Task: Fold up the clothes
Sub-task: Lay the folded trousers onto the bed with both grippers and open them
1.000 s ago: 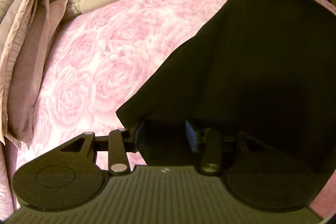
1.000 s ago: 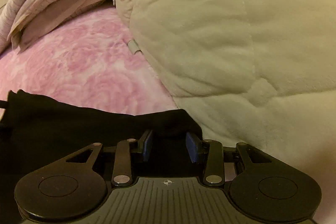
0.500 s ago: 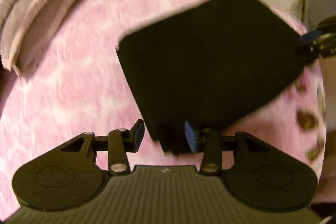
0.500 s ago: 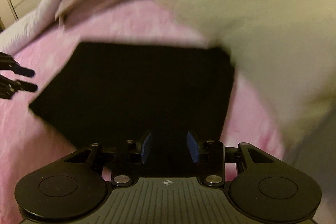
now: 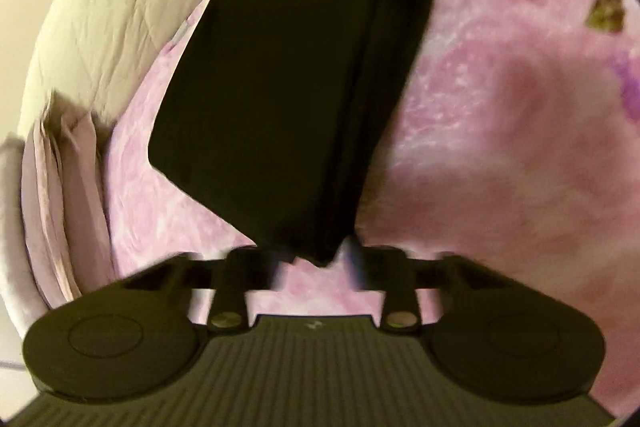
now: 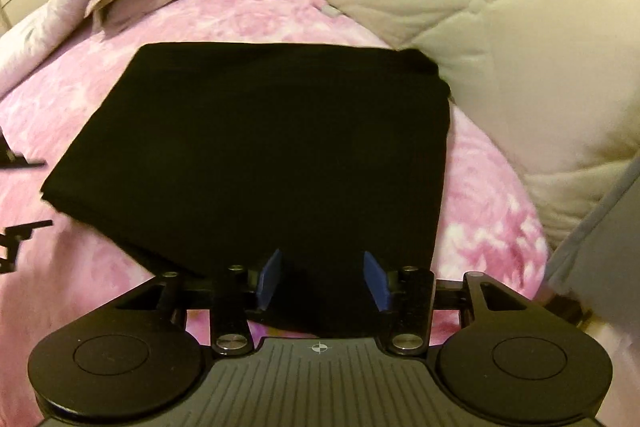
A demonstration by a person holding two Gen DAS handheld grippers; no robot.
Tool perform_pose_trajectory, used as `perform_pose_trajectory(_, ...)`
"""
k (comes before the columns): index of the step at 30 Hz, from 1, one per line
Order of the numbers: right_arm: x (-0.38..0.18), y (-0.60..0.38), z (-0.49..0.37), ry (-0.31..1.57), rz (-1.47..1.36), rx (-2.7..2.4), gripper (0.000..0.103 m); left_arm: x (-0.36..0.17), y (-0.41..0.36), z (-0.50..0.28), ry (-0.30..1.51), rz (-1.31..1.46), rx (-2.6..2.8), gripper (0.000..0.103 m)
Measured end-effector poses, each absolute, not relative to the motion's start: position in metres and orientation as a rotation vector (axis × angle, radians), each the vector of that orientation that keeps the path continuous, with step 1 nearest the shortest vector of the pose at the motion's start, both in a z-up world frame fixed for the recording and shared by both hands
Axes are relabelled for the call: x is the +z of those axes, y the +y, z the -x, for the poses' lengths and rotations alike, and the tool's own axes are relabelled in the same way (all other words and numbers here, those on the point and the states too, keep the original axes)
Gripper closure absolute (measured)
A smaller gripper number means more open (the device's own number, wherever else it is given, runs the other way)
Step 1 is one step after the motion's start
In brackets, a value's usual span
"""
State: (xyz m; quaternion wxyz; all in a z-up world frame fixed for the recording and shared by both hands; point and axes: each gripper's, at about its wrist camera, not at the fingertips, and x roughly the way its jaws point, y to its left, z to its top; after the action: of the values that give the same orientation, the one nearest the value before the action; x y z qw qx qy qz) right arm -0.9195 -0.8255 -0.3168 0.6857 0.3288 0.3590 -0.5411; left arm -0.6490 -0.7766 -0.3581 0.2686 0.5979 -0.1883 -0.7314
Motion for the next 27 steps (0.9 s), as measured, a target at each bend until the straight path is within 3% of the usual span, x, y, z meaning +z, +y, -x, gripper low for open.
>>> perform_pose_trajectory(3,-0.314,-0.827,0.920,0.798,-0.754,-1.232,0.051,-0.351,-0.774,0.643,-0.643,-1.553,-1.953,0.083)
perform_pose_trajectory(6,-0.316,-0.824,0.916,0.787,-0.761,-1.250,0.050,-0.359,-0.774,0.640,-0.649,-1.583,-1.960,0.083)
perform_pose_trajectory(14,-0.307,-0.823,0.923,0.740,-0.823,-1.290,0.049,-0.377,-0.784,0.648,-0.509,-1.650,-1.913,0.080)
perform_pose_trajectory(17,-0.311,-0.811,0.932,0.737,-0.880,-1.278,0.046,-0.362,-0.794,0.635,-0.192,-1.623,-1.836,0.079)
perform_pose_trajectory(21,-0.317,-0.802,0.939,0.842,-0.969,-1.280,0.034,-0.330,-0.799,0.609,0.260,-1.465,-1.715,0.070)
perform_pose_trajectory(27,-0.300,-0.776,0.945,0.877,-1.080,-1.292,0.033,-0.278,-0.783,0.578,0.723,-1.130,-1.575,0.039)
